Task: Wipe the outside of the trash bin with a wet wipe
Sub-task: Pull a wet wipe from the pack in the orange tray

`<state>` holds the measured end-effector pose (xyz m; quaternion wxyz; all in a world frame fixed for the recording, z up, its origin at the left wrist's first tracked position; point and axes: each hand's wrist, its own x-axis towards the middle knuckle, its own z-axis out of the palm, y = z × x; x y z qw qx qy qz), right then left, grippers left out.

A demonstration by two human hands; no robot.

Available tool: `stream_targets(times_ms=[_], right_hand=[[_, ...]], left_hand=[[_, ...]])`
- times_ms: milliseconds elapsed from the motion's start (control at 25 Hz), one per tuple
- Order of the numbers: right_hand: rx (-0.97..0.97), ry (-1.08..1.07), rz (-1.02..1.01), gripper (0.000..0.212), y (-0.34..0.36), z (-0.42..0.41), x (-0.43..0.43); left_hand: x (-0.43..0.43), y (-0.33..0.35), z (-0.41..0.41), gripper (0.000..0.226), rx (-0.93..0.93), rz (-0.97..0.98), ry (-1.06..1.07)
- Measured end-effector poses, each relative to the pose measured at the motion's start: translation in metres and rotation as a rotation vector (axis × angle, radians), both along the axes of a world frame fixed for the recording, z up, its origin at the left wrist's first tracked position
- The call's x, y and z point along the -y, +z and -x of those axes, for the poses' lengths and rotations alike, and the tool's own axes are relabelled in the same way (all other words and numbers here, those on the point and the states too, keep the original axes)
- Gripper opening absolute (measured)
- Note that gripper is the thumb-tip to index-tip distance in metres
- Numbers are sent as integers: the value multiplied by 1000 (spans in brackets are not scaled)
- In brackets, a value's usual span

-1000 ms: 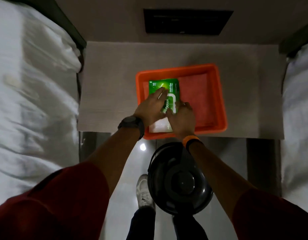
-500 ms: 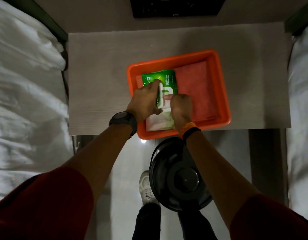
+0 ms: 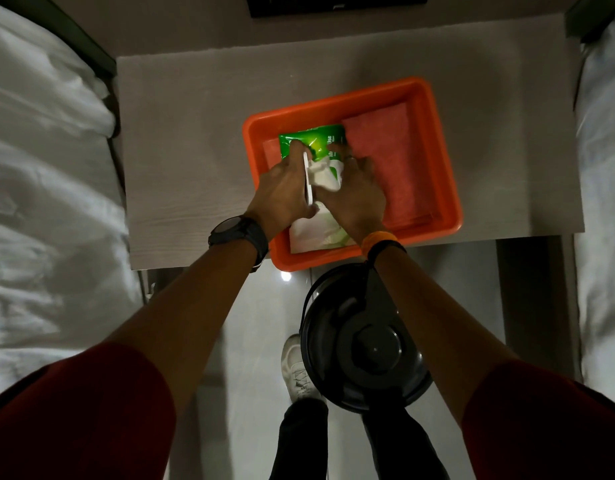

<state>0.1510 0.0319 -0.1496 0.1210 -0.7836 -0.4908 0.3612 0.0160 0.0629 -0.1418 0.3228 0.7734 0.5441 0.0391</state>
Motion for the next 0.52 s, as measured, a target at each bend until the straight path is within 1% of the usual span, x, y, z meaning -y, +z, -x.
stream_targets(times_ms=[80, 160, 240, 280, 320, 360, 400, 480, 520], right_hand=[[-46, 56, -11, 60, -1, -3, -9], [10, 105, -25, 36, 1, -4, -18], [13, 38, -106, 24, 4, -7, -18], [-27, -37, -166, 20, 8, -10, -13], [-85, -144, -224, 16, 12, -14, -6], [-136, -268, -276, 13, 17, -20, 4], [-167, -389, -317, 13, 22, -27, 15], [-207, -564, -342, 20, 29, -41, 38], [-236, -610, -340, 23, 32, -46, 48]], left_hand=[[1, -1, 0, 83, 17, 1, -6], [1, 2, -1, 88, 26, 15, -8], [2, 6, 0, 103, 51, 52, -1], [3, 8, 1, 114, 70, 85, -2], [5, 9, 3, 119, 91, 120, -13], [10, 9, 4, 117, 92, 133, -50], [16, 7, 4, 107, 54, 110, -123], [28, 2, 1, 82, -140, -21, -315], [32, -1, -1, 74, -236, -66, -377]])
